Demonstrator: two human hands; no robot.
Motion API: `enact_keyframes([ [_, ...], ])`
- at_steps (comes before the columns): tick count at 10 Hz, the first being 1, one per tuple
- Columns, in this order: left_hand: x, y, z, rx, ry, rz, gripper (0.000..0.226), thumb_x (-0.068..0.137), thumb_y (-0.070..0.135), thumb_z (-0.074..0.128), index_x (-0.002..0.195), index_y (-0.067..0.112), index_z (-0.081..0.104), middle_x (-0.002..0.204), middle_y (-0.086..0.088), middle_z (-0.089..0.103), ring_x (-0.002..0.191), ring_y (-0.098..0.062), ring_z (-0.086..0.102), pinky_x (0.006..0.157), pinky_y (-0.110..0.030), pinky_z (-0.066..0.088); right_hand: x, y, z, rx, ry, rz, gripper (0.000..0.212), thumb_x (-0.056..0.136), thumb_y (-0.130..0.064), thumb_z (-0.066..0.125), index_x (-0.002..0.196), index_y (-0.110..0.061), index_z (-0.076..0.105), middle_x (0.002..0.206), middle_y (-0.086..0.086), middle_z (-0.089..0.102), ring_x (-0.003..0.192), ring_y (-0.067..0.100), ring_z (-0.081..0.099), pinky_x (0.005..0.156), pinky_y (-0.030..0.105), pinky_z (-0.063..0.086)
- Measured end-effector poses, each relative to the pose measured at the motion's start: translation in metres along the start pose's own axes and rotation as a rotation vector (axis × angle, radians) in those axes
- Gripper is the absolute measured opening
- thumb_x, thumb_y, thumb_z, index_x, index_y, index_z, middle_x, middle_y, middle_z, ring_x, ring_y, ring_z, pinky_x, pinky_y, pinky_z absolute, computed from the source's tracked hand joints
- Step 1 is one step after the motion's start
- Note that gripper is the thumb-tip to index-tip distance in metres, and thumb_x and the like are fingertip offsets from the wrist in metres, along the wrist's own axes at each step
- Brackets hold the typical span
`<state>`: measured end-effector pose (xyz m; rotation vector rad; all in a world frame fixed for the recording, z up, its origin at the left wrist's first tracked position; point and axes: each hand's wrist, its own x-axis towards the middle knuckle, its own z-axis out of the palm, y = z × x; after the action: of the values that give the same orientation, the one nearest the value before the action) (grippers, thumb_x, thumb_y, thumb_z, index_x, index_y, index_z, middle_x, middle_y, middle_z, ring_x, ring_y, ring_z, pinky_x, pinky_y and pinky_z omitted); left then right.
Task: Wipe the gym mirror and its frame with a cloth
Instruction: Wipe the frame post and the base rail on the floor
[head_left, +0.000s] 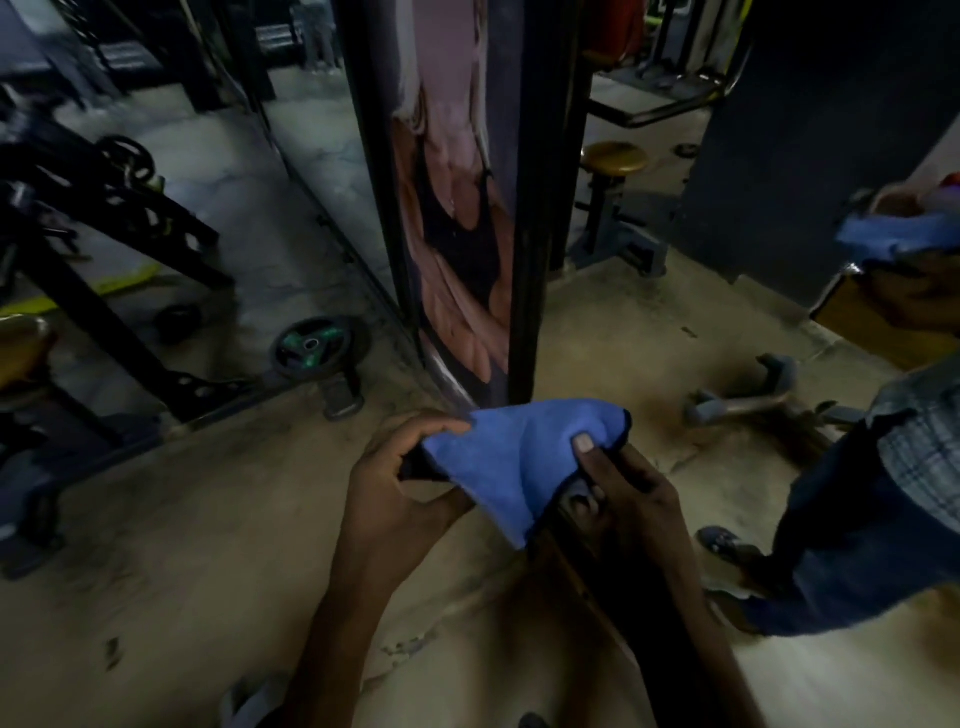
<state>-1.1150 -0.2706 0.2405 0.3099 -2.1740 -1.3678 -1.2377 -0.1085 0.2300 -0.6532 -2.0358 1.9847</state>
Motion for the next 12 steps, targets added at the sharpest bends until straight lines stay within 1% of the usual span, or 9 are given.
enact_keyframes([
  [1,-0.004,0.006,0.013,0.095,0.094,0.053,0.014,0.078,0.038,0.069,0.091,0.032,0.072,0.115,0.023,0.07,0.114,0.001,0.064,0.097,-0.018,0.047,-0.009,-0.007,-0.032,0.081,-0.856,0.226,0.028,0.079,-0.04,0.076,0.096,-0.018,0.078,0.093,0.007,0.079,0.097,0.036,0.073,0.086,0.041,0.059],
  [2,-0.005,0.014,0.024,-0.063,0.147,-0.159,0.019,0.089,0.032,0.072,0.089,0.014,0.075,0.09,-0.001,0.077,0.09,-0.008,0.072,0.079,-0.021,0.053,0.002,-0.003,-0.038,0.087,-0.954,0.206,0.046,0.07,-0.052,0.084,0.099,-0.017,0.079,0.098,0.016,0.077,0.087,0.024,0.074,0.081,0.036,0.057],
  [3,-0.002,0.027,0.034,-0.25,0.289,-0.368,0.024,0.101,0.019,0.06,0.094,0.0,0.074,0.085,-0.009,0.076,0.079,-0.015,0.07,0.069,-0.026,0.054,0.011,0.007,-0.03,0.244,-1.026,0.303,0.042,0.077,-0.027,0.084,0.114,-0.011,0.072,0.104,0.011,0.077,0.09,0.013,0.075,0.075,0.022,0.059],
  [5,0.002,0.027,0.036,-0.35,0.411,-0.538,0.034,0.1,0.034,0.066,0.078,0.007,0.065,0.071,-0.003,0.068,0.067,-0.009,0.064,0.059,-0.02,0.049,0.036,0.031,-0.039,0.196,-1.137,0.361,0.033,0.092,0.005,0.062,0.121,-0.007,0.069,0.115,0.016,0.075,0.111,0.033,0.071,0.089,0.037,0.059],
  [8,-0.004,0.015,0.024,-0.282,0.274,-0.429,0.026,0.098,0.031,0.065,0.111,0.009,0.067,0.102,-0.014,0.075,0.096,-0.028,0.072,0.081,-0.044,0.056,0.041,0.05,-0.041,0.095,-1.193,0.428,0.027,0.085,-0.017,0.074,0.111,-0.013,0.073,0.118,0.016,0.073,0.104,0.026,0.073,0.083,0.036,0.057],
  [9,-0.005,0.01,0.009,-0.205,0.232,-0.418,0.042,0.09,0.028,0.073,0.129,0.018,0.06,0.105,0.001,0.078,0.099,-0.018,0.075,0.087,-0.043,0.061,0.032,0.041,-0.035,0.014,-1.165,0.41,0.038,0.085,-0.037,0.076,0.113,-0.013,0.067,0.119,0.017,0.072,0.104,0.026,0.072,0.088,0.041,0.058],
  [10,-0.008,0.008,-0.006,-0.136,0.256,-0.321,0.054,0.092,0.01,0.072,0.137,0.025,0.046,0.089,0.022,0.075,0.084,0.003,0.072,0.072,-0.015,0.056,0.024,0.037,-0.026,0.018,-1.06,0.345,0.031,0.084,-0.019,0.076,0.113,-0.018,0.064,0.124,0.023,0.067,0.12,0.042,0.062,0.106,0.058,0.048],
  [11,-0.011,0.001,-0.025,-0.054,0.243,-0.251,0.041,0.095,0.009,0.07,0.13,0.025,0.054,0.099,0.02,0.075,0.093,0.0,0.071,0.078,-0.021,0.059,0.007,0.035,-0.019,-0.037,-1.059,0.249,0.054,0.091,0.011,0.061,0.123,-0.033,0.058,0.12,0.0,0.066,0.122,0.03,0.059,0.106,0.049,0.046],
  [12,-0.013,-0.008,-0.046,0.036,0.115,-0.228,0.026,0.093,0.008,0.073,0.114,0.023,0.071,0.107,0.018,0.075,0.102,0.0,0.07,0.087,-0.025,0.059,-0.013,0.027,-0.019,-0.08,-1.132,0.027,0.055,0.093,0.007,0.064,0.134,-0.029,0.06,0.124,-0.009,0.068,0.119,0.014,0.063,0.099,0.029,0.051],
])
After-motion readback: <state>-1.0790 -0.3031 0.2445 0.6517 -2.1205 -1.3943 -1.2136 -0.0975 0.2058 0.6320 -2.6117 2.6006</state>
